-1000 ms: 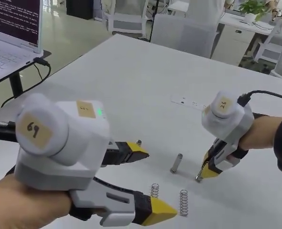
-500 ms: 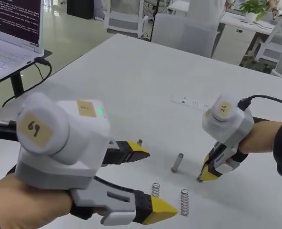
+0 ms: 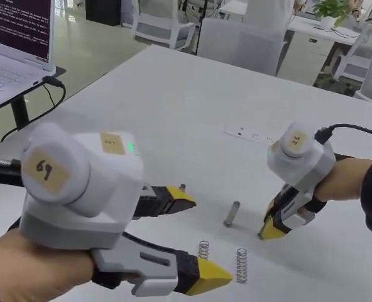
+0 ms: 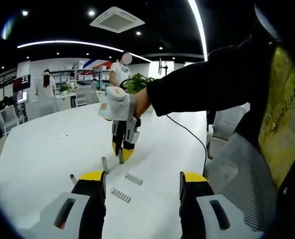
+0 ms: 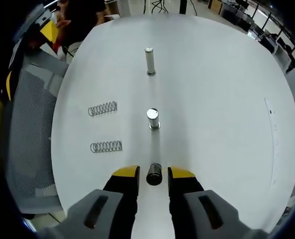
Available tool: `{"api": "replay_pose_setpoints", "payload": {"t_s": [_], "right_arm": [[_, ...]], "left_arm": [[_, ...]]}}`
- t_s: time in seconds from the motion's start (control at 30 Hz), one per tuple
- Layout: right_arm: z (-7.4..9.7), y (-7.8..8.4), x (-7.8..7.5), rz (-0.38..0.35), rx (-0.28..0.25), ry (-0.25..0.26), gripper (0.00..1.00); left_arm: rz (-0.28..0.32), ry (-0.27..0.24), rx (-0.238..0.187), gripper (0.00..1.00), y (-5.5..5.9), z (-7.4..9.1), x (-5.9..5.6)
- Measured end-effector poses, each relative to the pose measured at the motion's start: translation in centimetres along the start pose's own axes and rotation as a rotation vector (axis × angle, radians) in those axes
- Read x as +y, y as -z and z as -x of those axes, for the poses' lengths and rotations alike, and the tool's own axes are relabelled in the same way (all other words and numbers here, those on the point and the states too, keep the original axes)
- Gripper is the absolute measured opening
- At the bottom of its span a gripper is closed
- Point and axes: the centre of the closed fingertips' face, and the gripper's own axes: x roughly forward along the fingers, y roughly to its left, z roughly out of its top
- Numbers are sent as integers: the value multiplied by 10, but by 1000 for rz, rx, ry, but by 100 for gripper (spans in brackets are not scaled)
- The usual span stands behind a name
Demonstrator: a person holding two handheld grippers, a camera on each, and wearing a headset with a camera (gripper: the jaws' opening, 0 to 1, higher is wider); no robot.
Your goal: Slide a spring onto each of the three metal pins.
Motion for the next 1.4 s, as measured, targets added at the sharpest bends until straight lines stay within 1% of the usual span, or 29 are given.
{"api": "replay_pose_setpoints", "payload": {"t_s": [0.13, 0.23, 0.3, 0.37, 0.4, 0.47, 0.63, 0.87, 0.97, 1.03, 1.17, 1.27, 1.4], "right_arm": [[7, -1, 0, -14, -24, 7, 24], [13, -3, 3, -29, -55, 8, 25], [17, -4, 4, -29, -72, 19, 26], [22, -6, 8, -33, -92, 22, 26], [23, -7, 5, -31, -96, 29, 26], [26, -8, 5, -29, -101, 36, 26], [42, -10, 9, -34, -147, 65, 26], [67, -15, 21, -17, -199, 111, 26], [77, -17, 28, -3, -217, 128, 27], [85, -18, 36, 7, -233, 137, 27], [93, -20, 45, 22, -251, 150, 27], [98, -21, 53, 29, -268, 160, 27], [103, -23, 63, 29, -306, 174, 27]], "left_arm": [[-2, 0, 3, 55, 0, 0, 0], [-4, 0, 6, 55, 0, -1, -1], [-5, -1, 8, 55, 1, -1, 0], [-5, -3, 12, 54, 2, -1, 0], [-5, -4, 13, 54, 2, -1, 0], [-5, -6, 17, 53, 3, -1, 1], [-8, -14, 31, 53, 6, -2, 4], [-12, -15, 52, 52, 10, -4, 5], [-16, -14, 66, 52, 12, -5, 5], [-21, -13, 76, 51, 14, -6, 6], [-26, -13, 92, 50, 17, -9, 7], [-33, -11, 110, 50, 21, -12, 8], [-41, -11, 143, 49, 31, -18, 12]]}}
